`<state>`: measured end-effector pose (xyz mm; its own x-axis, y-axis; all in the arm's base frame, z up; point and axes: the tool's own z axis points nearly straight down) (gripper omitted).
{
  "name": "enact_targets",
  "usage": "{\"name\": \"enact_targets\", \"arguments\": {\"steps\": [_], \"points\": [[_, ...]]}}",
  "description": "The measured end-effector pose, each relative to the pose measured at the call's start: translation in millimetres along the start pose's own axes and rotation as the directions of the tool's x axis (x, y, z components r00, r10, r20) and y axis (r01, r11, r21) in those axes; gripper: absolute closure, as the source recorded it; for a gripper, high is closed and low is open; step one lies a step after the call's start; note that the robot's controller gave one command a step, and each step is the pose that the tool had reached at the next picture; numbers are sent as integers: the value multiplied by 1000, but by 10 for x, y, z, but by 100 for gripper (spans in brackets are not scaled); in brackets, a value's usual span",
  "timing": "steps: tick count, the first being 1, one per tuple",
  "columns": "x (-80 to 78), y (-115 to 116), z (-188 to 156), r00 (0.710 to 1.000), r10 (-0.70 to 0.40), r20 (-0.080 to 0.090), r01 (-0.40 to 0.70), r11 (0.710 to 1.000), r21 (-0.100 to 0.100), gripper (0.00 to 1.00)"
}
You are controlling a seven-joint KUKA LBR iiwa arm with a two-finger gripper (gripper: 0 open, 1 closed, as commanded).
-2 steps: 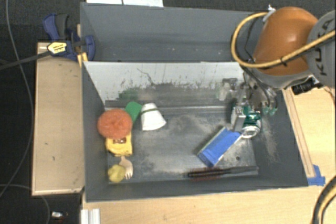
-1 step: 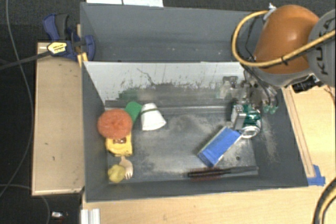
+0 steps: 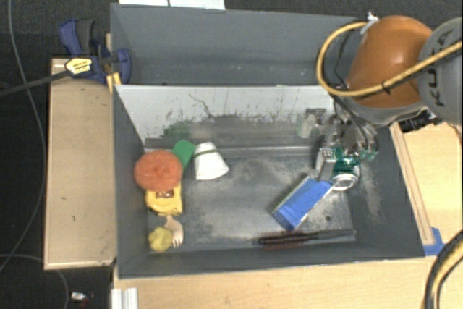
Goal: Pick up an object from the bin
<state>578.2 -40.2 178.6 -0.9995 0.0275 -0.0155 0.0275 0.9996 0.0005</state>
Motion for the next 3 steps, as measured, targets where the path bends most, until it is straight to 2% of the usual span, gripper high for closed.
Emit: {"name": "enact_targets", "arguments": {"steps": [1,2,3], "points": [[267,9,744,987,-158,-2,158,987,0,0],[357,-16,1040,997,80,7,-80,997,-1,100],[349,-26,1040,997,78,11,-79,997,0,0]]}}
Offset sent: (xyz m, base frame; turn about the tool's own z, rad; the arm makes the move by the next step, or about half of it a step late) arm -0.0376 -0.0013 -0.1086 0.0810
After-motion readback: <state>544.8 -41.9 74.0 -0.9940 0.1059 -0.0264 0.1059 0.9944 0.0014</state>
